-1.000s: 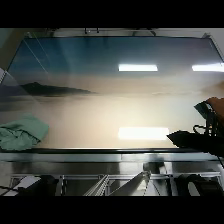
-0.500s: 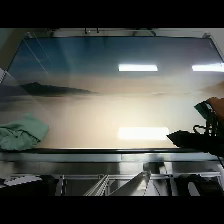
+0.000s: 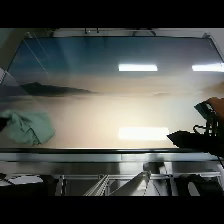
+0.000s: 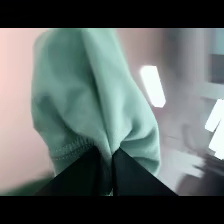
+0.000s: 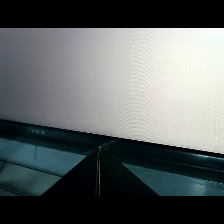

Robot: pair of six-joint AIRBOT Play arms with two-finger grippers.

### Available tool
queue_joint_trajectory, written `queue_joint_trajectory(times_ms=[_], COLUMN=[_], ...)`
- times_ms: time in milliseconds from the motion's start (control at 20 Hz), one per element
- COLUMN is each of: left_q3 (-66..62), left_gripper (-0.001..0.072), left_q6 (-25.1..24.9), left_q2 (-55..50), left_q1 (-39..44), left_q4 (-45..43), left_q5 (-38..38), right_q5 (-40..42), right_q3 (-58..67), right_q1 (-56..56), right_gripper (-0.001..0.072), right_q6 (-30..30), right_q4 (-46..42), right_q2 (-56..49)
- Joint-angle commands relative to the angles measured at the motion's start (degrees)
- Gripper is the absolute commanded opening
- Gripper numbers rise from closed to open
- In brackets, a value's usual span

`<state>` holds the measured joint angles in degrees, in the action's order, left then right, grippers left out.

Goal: Fold the shirts.

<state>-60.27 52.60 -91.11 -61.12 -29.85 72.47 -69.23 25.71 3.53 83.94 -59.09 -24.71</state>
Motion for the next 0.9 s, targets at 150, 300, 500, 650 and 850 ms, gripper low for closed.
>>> queue_joint_trajectory(times_ms=[150,300,500,650,850], left_q3=[-10.95,-20.44,-29.4,-29.88,-26.08], left_gripper=[0.0022,0.0024,0.0024,0.0024,0.0122], left_q6=[-0.94,-0.94,1.79,5.03,5.62], left_q2=[9.92,14.19,12.41,7.87,-0.72], left_q1=[28.72,48.22,68.06,77.37,83.97], left_q4=[35.58,36.48,24.5,14.1,12.85], left_q5=[25.77,21.18,11.78,7.21,8.0], right_q5=[0.02,0.02,0.31,0.24,0.26], right_q3=[-0.02,-0.02,-0.02,-0.02,-0.02], right_q1=[-0.04,-0.04,-0.04,-0.04,-0.04], right_gripper=[0.0019,0.0019,0.0019,0.0019,0.0019], right_q6=[0.0,0.0,0.02,0.02,0.02], right_q4=[0.0,0.0,-0.02,-0.02,0.02], right_q2=[0.02,0.02,0.02,0.02,0.02])
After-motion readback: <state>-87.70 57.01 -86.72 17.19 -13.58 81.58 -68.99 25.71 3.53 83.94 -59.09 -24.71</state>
